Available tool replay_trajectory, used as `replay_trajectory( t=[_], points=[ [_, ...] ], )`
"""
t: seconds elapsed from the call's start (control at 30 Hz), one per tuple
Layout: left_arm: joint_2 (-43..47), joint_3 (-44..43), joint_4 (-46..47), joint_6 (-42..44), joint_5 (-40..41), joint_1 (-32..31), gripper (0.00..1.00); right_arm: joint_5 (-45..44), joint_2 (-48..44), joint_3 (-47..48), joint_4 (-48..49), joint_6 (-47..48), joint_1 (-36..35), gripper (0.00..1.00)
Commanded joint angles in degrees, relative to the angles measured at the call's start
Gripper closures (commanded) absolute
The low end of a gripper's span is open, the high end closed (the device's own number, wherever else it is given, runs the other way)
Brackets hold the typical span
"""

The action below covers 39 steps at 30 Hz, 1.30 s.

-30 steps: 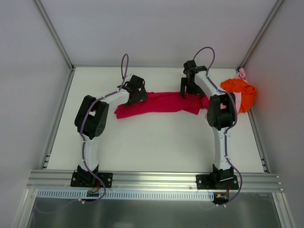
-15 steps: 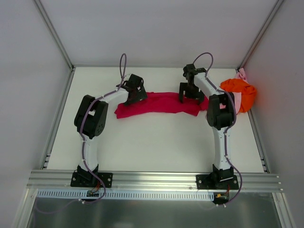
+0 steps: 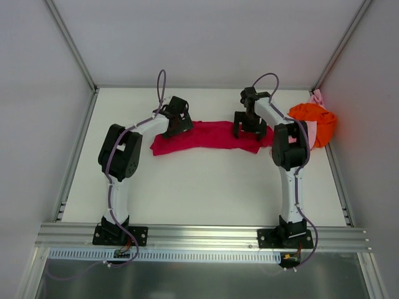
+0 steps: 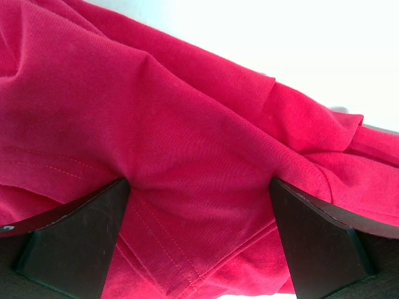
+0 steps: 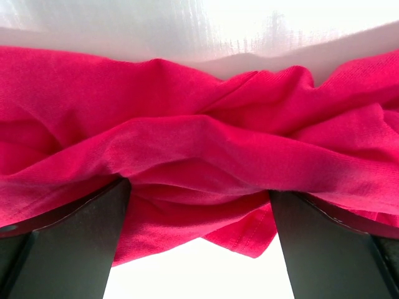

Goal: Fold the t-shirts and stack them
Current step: Rotate the tshirt 90 degrees

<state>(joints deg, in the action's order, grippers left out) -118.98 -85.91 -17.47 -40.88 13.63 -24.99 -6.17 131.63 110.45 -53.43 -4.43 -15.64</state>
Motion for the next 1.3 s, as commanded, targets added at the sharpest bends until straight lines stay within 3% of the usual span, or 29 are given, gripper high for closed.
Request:
replay_trajectory(
  t=[0.0,0.13,0.4,0.57,0.77,1.27],
  points=[
    [-2.75,-2.32,-5.81,0.01,-2.37,1.00,0.01,3.36,-1.12,-1.47,-0.62,0.12,-0.89,0.00],
    [-7.83,-9.88,-12.05,1.24,-4.13,2.58,0.01,3.19,-1.81,-4.26,-1.42,-0.49,-1.59,0.00],
    [-12.77,-17.36,-15.40,3.26,-5.71,3.90,0.01,2.32,-9.54,-16.14,4.56,-0.93,-6.77,0.00],
    [-14.17,-21.04,-16.18,4.49,-8.17,3.90,0.01,2.92,-13.15,-23.86,9.03,-1.99,-12.65,0.00],
    [-17.07,-27.72,-20.22,5.73,-10.11,3.90,0.01,0.91,-14.56,-26.43,9.57,-2.96,-20.56,0.00],
    [-17.43,-27.21,-17.69,10.56,-16.26,2.58,0.01,-3.84,-18.60,-29.42,7.29,-7.35,-36.12,0.00]
  ],
)
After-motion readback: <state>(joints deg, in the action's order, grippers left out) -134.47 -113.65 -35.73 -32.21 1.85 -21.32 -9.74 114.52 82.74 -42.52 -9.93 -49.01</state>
